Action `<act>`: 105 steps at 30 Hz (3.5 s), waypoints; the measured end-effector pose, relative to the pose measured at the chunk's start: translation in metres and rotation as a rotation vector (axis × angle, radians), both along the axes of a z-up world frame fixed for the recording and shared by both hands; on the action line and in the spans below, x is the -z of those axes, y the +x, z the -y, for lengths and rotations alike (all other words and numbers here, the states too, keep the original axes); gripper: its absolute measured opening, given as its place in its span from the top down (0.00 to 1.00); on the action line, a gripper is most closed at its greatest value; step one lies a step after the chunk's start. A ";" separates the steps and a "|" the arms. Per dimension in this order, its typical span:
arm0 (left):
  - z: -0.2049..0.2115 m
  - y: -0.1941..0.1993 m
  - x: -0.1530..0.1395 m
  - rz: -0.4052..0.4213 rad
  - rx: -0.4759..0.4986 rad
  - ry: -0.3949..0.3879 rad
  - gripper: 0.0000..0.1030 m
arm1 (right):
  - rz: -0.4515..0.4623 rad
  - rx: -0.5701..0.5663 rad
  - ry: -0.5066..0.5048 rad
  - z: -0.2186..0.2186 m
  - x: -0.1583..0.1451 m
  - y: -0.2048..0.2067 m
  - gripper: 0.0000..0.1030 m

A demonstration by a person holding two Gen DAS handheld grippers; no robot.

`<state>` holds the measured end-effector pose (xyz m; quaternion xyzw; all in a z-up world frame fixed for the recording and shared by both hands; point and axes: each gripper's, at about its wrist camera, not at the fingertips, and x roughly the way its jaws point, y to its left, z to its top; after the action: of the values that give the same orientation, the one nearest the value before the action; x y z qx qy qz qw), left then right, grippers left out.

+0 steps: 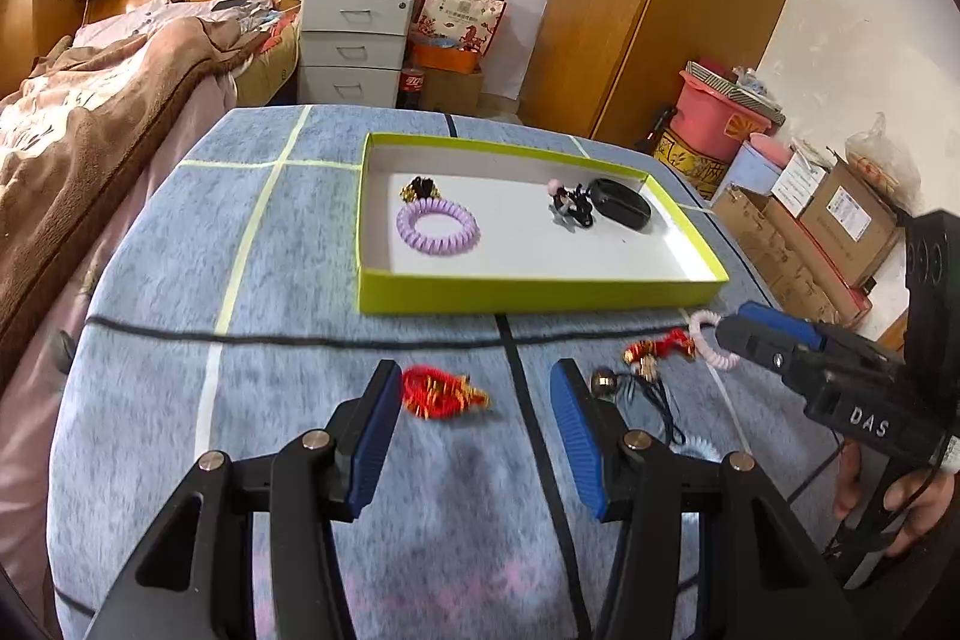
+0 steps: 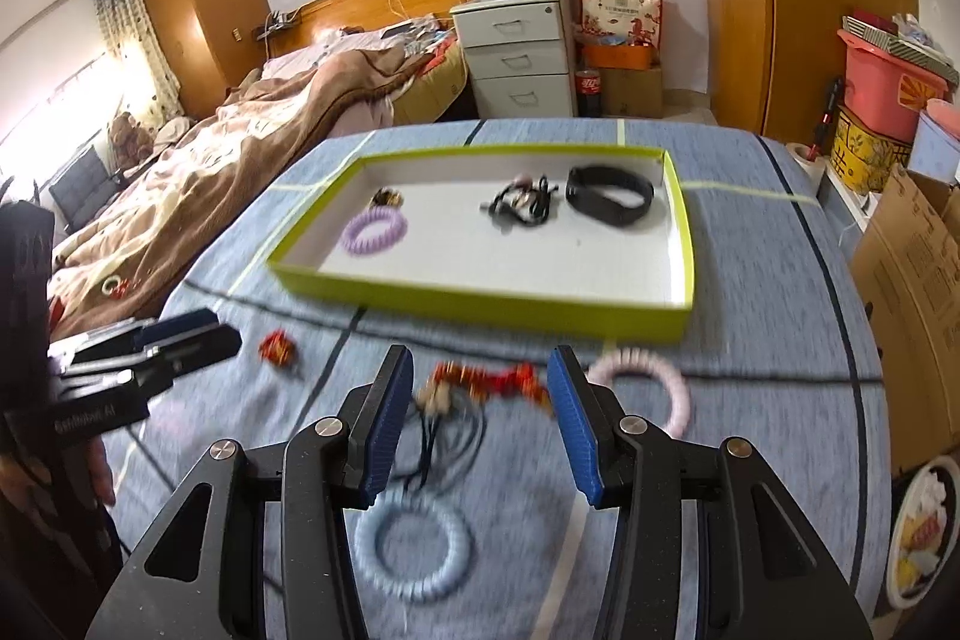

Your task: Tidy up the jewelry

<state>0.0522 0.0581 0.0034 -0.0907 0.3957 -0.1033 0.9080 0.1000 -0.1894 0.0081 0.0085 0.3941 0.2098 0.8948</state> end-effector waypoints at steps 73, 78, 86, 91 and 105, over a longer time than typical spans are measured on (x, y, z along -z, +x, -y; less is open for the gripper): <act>0.081 0.031 0.037 -0.105 0.135 0.128 0.48 | -0.044 0.015 -0.023 0.031 0.027 -0.050 0.91; 0.084 0.035 0.037 -0.094 0.119 0.171 0.49 | -0.044 0.013 -0.016 0.031 0.027 -0.048 0.91; 0.092 0.035 0.037 -0.073 0.141 0.257 0.57 | -0.045 0.010 -0.013 0.032 0.028 -0.048 0.91; 0.098 0.031 0.036 -0.061 0.182 0.252 0.78 | -0.047 0.016 -0.009 0.033 0.028 -0.048 0.91; 0.088 0.031 0.034 -0.068 0.182 0.153 0.85 | -0.043 0.026 -0.010 0.034 0.027 -0.048 0.91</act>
<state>0.0835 -0.0303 -0.0306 0.0114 0.4396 -0.1517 0.8852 0.0516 -0.2237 -0.0187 0.0136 0.4140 0.1962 0.8888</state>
